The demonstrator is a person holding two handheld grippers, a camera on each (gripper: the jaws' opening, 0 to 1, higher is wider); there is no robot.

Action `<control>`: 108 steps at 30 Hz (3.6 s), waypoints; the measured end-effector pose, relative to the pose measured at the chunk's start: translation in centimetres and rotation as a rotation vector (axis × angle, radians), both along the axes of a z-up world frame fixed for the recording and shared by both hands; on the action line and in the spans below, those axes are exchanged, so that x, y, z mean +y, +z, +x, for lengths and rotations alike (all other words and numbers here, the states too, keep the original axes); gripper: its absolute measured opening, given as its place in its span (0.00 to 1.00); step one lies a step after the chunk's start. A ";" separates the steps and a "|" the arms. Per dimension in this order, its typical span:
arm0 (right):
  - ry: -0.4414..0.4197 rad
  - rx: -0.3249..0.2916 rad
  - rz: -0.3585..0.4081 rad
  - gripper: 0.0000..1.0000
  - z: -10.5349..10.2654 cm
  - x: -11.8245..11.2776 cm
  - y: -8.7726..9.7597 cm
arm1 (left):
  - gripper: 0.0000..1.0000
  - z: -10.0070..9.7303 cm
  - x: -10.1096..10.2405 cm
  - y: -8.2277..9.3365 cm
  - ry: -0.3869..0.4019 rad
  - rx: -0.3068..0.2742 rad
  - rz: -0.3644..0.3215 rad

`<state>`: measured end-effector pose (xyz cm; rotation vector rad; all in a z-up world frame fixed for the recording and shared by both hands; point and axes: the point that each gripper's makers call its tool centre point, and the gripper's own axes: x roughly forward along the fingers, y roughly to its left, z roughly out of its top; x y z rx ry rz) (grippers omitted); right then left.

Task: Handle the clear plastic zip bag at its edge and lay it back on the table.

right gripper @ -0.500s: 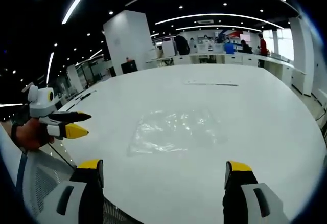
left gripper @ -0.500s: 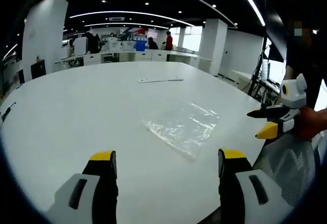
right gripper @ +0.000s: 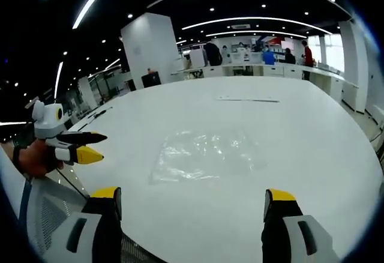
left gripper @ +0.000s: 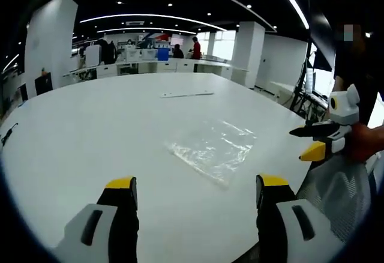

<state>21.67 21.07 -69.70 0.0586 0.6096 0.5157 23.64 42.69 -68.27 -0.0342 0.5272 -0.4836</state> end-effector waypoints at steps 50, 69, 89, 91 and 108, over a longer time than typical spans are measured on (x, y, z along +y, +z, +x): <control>0.125 0.006 -0.047 0.96 0.2 3.2 -0.8 | 0.79 -0.3 0.9 0.8 0.002 -0.015 0.010; 0.233 0.019 -0.056 0.92 3.1 7.1 -2.1 | 0.78 -1.0 1.6 0.9 0.019 -0.013 0.017; 0.305 0.036 -0.111 0.84 5.6 11.0 -4.5 | 0.72 -1.7 1.2 1.1 0.002 -0.015 0.027; 0.313 0.039 -0.117 0.83 5.9 11.4 -4.8 | 0.72 -1.7 1.2 1.1 0.003 -0.014 0.027; 0.345 0.027 -0.193 0.70 7.0 12.3 -7.1 | 0.72 -1.8 1.4 0.2 0.000 0.010 0.046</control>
